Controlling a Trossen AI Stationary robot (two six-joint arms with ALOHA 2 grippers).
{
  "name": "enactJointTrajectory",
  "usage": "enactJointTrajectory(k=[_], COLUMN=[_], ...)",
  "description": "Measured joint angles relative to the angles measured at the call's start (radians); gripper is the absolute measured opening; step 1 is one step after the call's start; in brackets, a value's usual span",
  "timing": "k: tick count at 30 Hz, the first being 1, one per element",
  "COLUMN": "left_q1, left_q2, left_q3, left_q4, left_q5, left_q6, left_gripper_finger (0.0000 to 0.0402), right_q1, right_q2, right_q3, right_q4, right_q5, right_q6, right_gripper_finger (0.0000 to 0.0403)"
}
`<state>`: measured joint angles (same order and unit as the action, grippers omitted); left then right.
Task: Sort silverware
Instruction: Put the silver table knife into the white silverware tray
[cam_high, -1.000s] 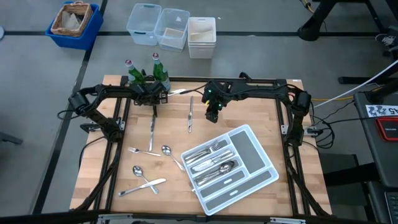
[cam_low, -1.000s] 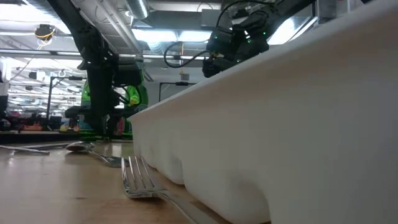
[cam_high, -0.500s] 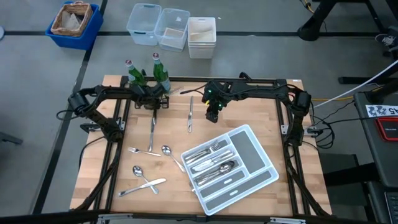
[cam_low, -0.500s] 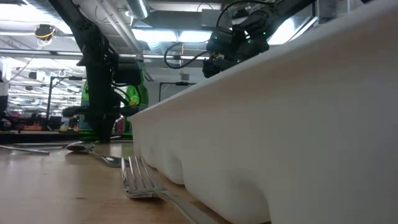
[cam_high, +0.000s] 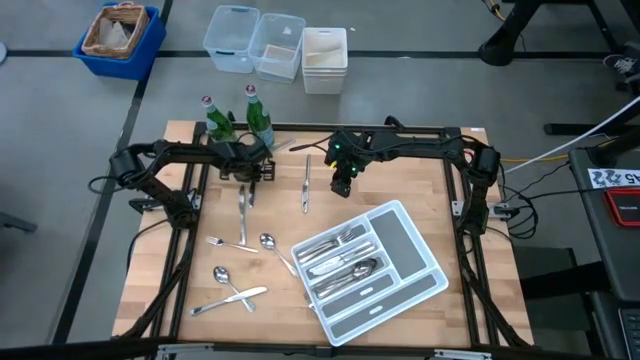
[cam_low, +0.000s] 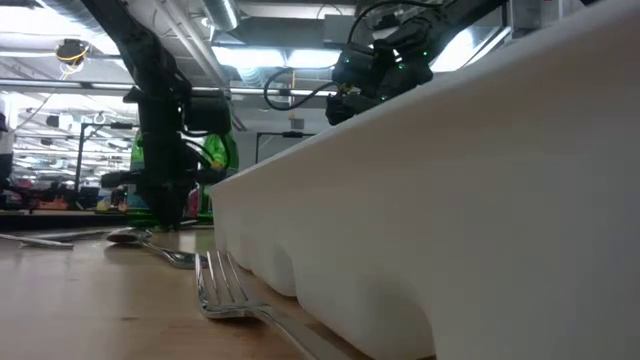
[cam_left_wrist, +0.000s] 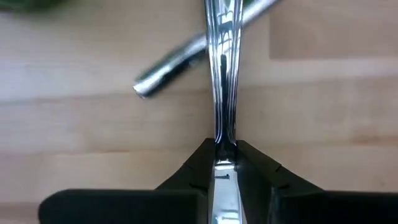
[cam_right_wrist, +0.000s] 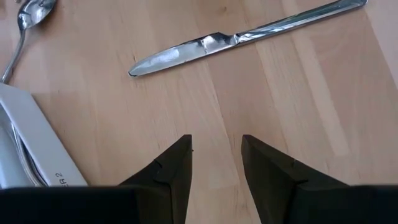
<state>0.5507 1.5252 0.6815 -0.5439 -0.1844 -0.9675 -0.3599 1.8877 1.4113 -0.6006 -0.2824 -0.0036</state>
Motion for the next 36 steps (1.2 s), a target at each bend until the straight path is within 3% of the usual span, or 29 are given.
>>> enactJointTrajectory(k=[10,22,36], left_q1=[-0.023,-0.095,-0.207], left_q2=[-0.094,-0.107,-0.108], left_q3=[0.011,0.011,0.013], left_q4=[0.002,0.031,0.353], left_q5=[0.118,0.189,0.201], left_q6=[-0.008,0.002,0.002], left_gripper_finger=[0.0042,0.0044,0.0045], right_q1=[0.0,0.0,0.0], right_q2=[0.0,0.0,-0.01], right_q3=[0.0,0.0,0.002], right_q4=[0.001,0.0,-0.067], right_q5=[0.0,0.0,0.001], right_q6=[0.0,0.0,-0.001], right_gripper_finger=[0.0143,0.0143,0.0143])
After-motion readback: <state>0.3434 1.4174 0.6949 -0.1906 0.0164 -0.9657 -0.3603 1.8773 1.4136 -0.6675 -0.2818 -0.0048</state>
